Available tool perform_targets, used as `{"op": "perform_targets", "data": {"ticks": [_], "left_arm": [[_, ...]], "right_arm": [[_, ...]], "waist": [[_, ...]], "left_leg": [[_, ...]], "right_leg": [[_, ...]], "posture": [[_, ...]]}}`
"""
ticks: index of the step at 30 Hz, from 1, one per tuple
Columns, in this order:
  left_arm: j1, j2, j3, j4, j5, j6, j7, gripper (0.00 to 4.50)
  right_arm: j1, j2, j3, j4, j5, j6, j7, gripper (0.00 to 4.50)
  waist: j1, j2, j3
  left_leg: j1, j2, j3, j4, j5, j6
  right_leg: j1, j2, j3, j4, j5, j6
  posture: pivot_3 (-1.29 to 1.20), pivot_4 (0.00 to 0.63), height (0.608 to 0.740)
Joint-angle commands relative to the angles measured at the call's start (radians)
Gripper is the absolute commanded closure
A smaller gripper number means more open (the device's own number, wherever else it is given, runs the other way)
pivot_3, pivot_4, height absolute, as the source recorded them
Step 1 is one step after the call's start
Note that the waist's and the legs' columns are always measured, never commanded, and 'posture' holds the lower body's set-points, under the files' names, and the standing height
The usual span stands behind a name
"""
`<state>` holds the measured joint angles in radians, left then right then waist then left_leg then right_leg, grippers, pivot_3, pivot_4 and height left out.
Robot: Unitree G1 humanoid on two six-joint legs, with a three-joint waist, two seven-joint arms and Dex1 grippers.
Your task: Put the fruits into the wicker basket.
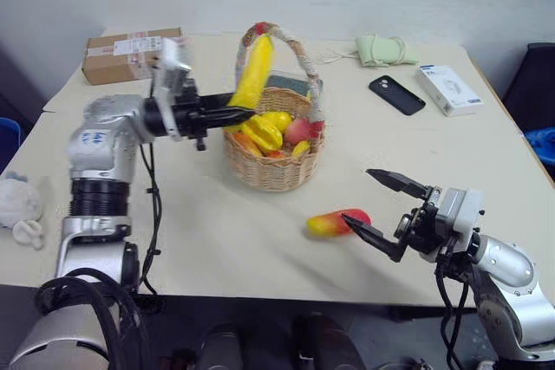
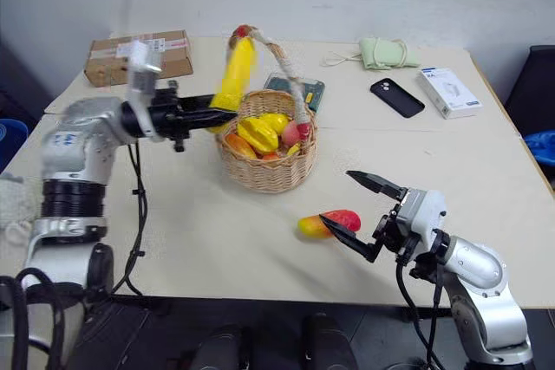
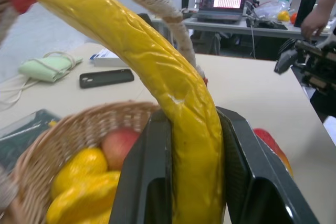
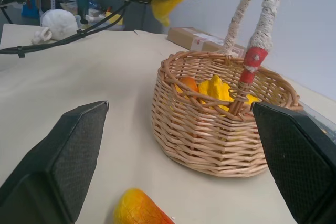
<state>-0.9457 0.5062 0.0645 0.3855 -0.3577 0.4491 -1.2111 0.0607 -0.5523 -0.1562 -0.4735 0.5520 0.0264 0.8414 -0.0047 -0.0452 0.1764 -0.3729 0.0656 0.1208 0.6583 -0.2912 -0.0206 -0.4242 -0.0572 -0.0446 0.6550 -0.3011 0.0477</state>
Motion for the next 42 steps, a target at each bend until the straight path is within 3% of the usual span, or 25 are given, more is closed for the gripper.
{"op": "perform_targets", "data": {"ticks": [1,6,11,14,15,21,25,27,30,32,36,42], "left_arm": [[-0.040,-0.032,-0.072,0.054,0.079,-0.026,0.080,3.68],[-0.079,-0.050,-0.092,0.098,0.092,0.057,0.142,3.68],[-0.090,-0.033,-0.066,0.098,0.060,0.051,0.106,2.03],[-0.081,0.041,-0.012,0.055,-0.003,0.087,0.035,1.11],[-0.073,0.070,0.003,0.037,-0.029,0.126,0.003,1.11],[0.154,0.277,0.109,0.004,0.014,-0.243,-0.104,1.11],[0.346,0.334,0.189,-0.040,0.019,-0.380,-0.078,0.04],[0.434,0.340,0.227,-0.069,0.004,-0.421,-0.066,0.04],[0.810,0.314,0.277,-0.281,-0.055,-0.427,-0.133,0.04],[0.933,0.298,0.275,-0.391,-0.087,-0.408,-0.132,0.04],[0.984,0.241,0.272,-0.473,-0.107,-0.439,-0.077,0.04],[0.974,0.235,0.219,-0.540,-0.130,-0.438,-0.084,0.04]], "right_arm": [[-0.008,0.020,-0.023,-0.072,0.022,-0.008,-0.043,0.00],[0.029,0.027,-0.035,-0.109,0.013,-0.014,-0.074,0.00],[0.085,0.020,-0.060,-0.101,0.007,-0.045,-0.061,0.00],[0.111,0.002,-0.093,-0.072,0.006,-0.068,-0.032,0.00],[0.121,-0.003,-0.106,-0.063,0.007,-0.076,-0.018,0.00],[0.213,-0.053,-0.262,0.118,0.040,-0.164,0.125,0.00],[0.270,-0.063,-0.363,0.264,0.019,-0.228,0.175,0.00],[0.307,-0.068,-0.362,0.290,-0.015,-0.278,0.223,0.00],[0.349,-0.051,-0.377,0.343,-0.071,-0.381,0.234,0.00],[0.369,-0.043,-0.382,0.370,-0.088,-0.417,0.230,0.00],[0.441,-0.052,-0.340,0.387,-0.116,-0.444,0.273,0.00],[0.341,-0.163,-0.263,0.283,-0.061,-0.305,0.319,0.00]], "waist": [[-0.002,0.001,0.001],[-0.008,0.002,0.001],[-0.002,0.002,0.001],[-0.005,0.002,0.001],[-0.008,0.002,0.002],[-0.025,0.003,0.001],[-0.020,0.003,0.002],[-0.017,0.003,0.002],[-0.028,0.007,0.000],[-0.036,0.008,0.000],[-0.013,0.003,0.002],[-0.008,0.018,0.006]], "left_leg": [[0.000,0.000,0.000,0.000,0.000,-0.001],[-0.001,0.001,-0.001,-0.001,0.001,-0.001],[-0.001,0.001,0.000,-0.001,0.000,-0.001],[-0.001,0.001,0.000,-0.001,0.000,-0.001],[0.000,0.001,0.000,-0.001,0.000,-0.001],[0.005,0.002,0.003,-0.008,0.000,-0.003],[0.005,0.003,0.003,-0.007,0.000,-0.003],[0.005,0.005,0.002,-0.007,0.000,-0.003],[0.006,0.005,0.003,-0.011,0.000,-0.002],[0.007,0.005,0.007,-0.012,-0.003,0.000],[0.005,0.004,0.002,-0.009,-0.001,0.000],[0.015,0.003,0.003,-0.012,-0.002,-0.002]], "right_leg": [[0.000,0.001,0.000,0.000,0.000,0.000],[-0.001,0.005,0.005,0.000,0.000,0.000],[-0.001,0.007,0.008,0.000,-0.002,0.002],[-0.001,0.008,0.008,0.000,-0.002,0.002],[-0.001,0.008,0.009,0.000,-0.002,0.002],[-0.001,0.010,0.015,0.000,-0.004,0.001],[-0.001,0.009,0.016,0.000,-0.004,0.000],[-0.001,0.007,0.016,0.000,-0.004,0.000],[-0.001,-0.002,0.015,-0.001,-0.004,0.000],[-0.001,-0.004,0.017,-0.002,-0.005,0.000],[-0.001,-0.004,0.014,-0.002,-0.006,0.001],[0.014,-0.004,0.016,-0.019,-0.005,-0.012]], "posture": [[0.00,0.150,0.740],[0.00,0.150,0.740],[0.00,0.150,0.740],[0.00,0.150,0.740],[0.00,0.150,0.740],[0.00,0.150,0.740],[0.00,0.150,0.740],[0.00,0.150,0.740],[0.00,0.150,0.740],[0.00,0.150,0.740],[0.00,0.150,0.740],[0.00,0.150,0.740]]}}
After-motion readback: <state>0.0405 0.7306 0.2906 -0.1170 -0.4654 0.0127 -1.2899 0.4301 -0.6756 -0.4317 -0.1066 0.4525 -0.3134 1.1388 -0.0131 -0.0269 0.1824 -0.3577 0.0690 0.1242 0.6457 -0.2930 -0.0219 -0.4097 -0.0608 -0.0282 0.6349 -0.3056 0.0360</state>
